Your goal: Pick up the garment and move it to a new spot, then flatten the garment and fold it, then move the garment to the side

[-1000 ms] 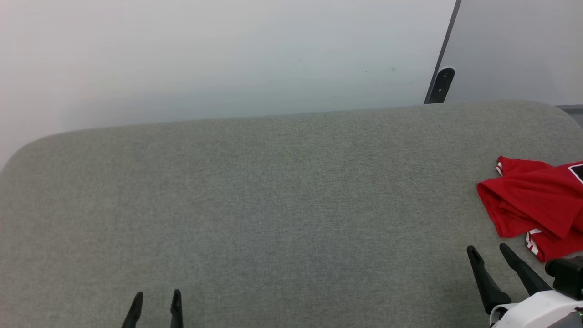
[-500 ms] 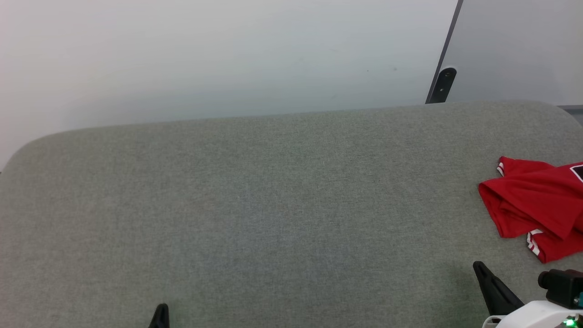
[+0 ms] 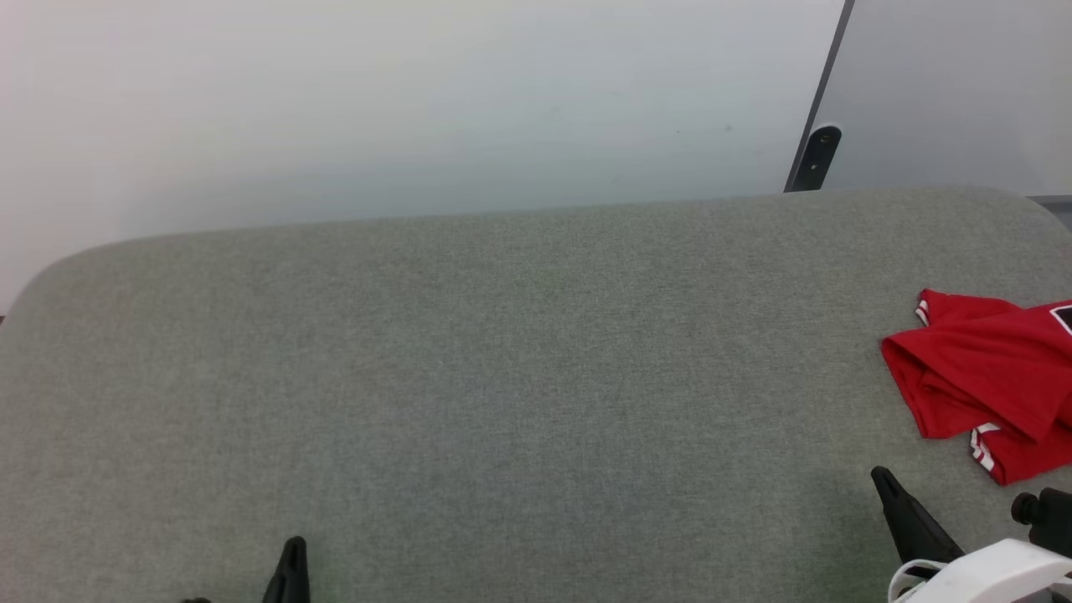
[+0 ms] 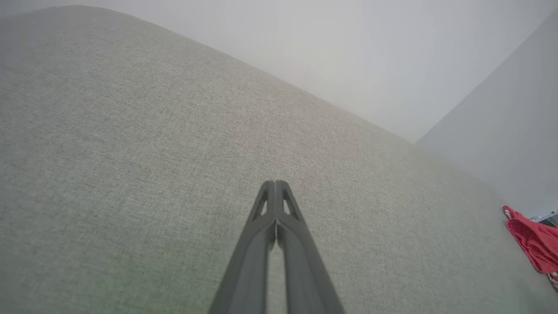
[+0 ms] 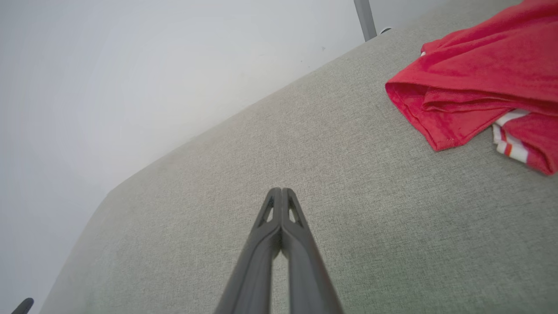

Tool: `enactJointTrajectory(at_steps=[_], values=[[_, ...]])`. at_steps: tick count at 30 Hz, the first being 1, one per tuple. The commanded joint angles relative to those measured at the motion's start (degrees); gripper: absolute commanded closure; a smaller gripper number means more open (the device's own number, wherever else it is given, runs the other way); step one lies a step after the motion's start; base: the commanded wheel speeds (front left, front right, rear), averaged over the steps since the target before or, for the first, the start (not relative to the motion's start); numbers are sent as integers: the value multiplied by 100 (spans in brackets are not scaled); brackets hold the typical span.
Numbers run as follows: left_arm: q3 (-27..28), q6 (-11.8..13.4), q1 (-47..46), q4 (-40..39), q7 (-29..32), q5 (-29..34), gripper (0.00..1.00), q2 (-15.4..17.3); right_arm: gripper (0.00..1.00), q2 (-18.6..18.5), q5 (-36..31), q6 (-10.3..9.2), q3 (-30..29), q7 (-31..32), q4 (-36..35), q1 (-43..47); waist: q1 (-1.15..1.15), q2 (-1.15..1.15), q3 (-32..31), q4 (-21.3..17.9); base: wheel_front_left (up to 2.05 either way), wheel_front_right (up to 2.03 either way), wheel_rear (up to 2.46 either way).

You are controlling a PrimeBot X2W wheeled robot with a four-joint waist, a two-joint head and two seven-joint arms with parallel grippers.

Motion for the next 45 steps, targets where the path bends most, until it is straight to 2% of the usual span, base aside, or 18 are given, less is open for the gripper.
enactJointTrajectory(at_steps=[1,21,45], values=[[36,-33,-149,-44,42,-251,100,16,100,1,231,-1,-52,-40,-30,-158,0,0,-1,2,0,0,0],[154,-167,-574,184,447,-1924,100,-27,100,155,1628,-3,-206,-116,287,-387,0,0,-16,26,0,0,0],[267,-290,-968,395,825,-3461,100,-73,100,295,2905,-4,-351,-188,582,-600,0,0,-34,54,0,0,0]])
